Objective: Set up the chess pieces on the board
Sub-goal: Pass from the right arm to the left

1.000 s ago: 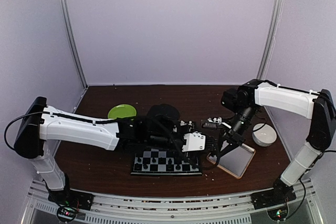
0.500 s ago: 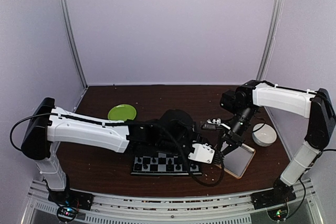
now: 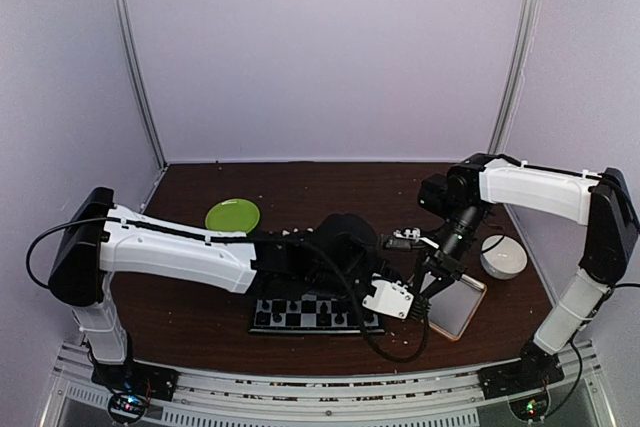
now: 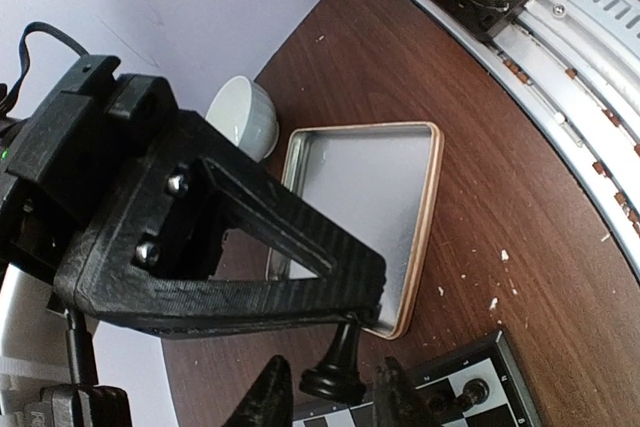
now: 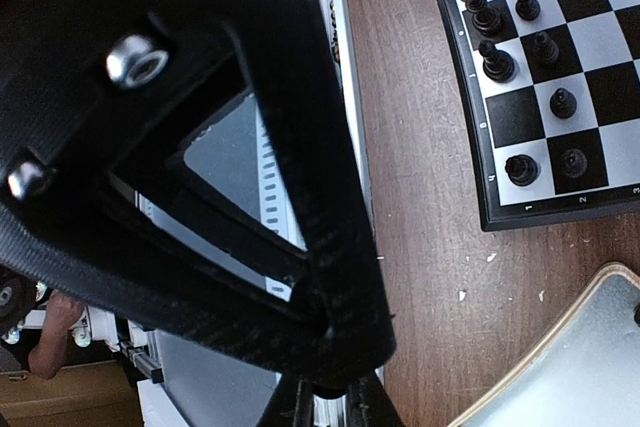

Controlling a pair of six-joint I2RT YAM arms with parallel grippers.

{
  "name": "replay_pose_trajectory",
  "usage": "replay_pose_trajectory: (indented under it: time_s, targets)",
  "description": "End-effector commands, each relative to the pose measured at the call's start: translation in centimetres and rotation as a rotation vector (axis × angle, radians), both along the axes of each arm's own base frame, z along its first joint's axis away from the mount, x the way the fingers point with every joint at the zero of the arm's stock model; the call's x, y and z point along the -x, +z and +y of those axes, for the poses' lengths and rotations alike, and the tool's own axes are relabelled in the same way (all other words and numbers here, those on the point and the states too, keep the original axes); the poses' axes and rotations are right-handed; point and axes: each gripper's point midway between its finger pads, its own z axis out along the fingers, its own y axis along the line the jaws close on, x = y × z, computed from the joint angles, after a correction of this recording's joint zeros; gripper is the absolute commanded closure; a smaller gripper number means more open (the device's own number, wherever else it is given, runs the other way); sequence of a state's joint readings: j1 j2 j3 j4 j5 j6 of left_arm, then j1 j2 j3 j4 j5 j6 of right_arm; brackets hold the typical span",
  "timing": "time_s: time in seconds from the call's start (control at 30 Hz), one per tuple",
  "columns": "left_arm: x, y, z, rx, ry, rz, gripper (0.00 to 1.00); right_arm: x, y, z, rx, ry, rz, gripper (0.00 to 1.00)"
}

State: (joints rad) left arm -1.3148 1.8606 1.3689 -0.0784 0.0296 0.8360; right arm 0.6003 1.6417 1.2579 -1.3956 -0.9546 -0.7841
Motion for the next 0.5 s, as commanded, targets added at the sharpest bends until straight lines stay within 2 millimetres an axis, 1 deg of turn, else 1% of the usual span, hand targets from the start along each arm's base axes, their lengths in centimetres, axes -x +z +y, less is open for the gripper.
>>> replay_pose_trajectory:
  time_s: [0.0,0.2,0.3,0.47]
  targets:
    - [-0.08,1.18,-0.81,0.027,-0.004,-0.037,0.73,0.16,0.61,0.48,-0.027,0.014,0.012,0.89]
    - [0.12,1.49,-1.04,0.042,-0.005,-0.024,0.8,0.13,0.56,0.49,-0.023,0.014,0.016,0.89]
    - [0.14,1.31,-1.05,0.04,-0.005,-0.021,0.82,0.15,0.55,0.53,-0.025,0.013,0.02,0.89]
    - [0.04,1.0,-0.95,0.033,0.004,-0.019,0.9,0.15,0.82,0.64,-0.031,0.011,0.027,0.88]
